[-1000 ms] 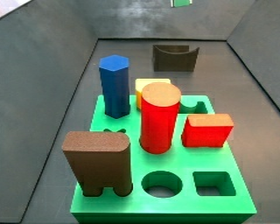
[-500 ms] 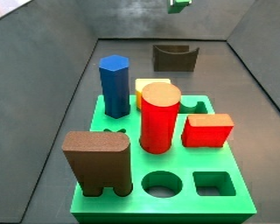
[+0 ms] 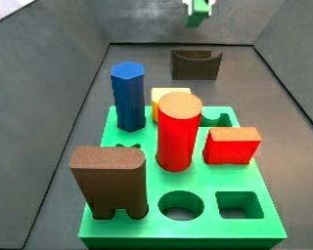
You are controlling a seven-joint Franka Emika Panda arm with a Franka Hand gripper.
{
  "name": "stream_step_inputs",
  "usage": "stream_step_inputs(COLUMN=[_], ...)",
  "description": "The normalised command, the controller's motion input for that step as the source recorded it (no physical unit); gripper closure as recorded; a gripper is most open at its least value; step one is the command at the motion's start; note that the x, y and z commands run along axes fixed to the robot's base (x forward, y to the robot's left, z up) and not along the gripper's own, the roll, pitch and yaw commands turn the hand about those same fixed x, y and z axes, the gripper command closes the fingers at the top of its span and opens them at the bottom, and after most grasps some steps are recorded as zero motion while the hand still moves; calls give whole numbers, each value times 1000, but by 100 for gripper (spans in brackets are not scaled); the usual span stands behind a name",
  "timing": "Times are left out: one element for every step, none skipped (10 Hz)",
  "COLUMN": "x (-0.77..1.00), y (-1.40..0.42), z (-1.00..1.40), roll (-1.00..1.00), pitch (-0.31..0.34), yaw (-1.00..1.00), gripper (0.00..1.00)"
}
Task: Pick up the arch object. Move up. Place the arch object on the fixture. Regrasp the arch object. Rotate the arch object. Move to above the board. Insert the arch object.
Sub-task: Place the arch object on the fixture.
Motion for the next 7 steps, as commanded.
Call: stream_step_inputs(x=[154, 161, 171, 181, 185, 152, 121], y=[136, 139, 142, 134, 140, 116, 84], z=[-1000, -1000, -1000, -1000, -1000, -794, -523], roll=[-799, -573, -345, -243, -197, -175, -157], pitch=[227, 158, 89, 43, 1, -26, -46], yaw=[-210, -236, -243, -228, -206, -179, -137], gripper=[100, 100, 100, 100, 100, 100, 100])
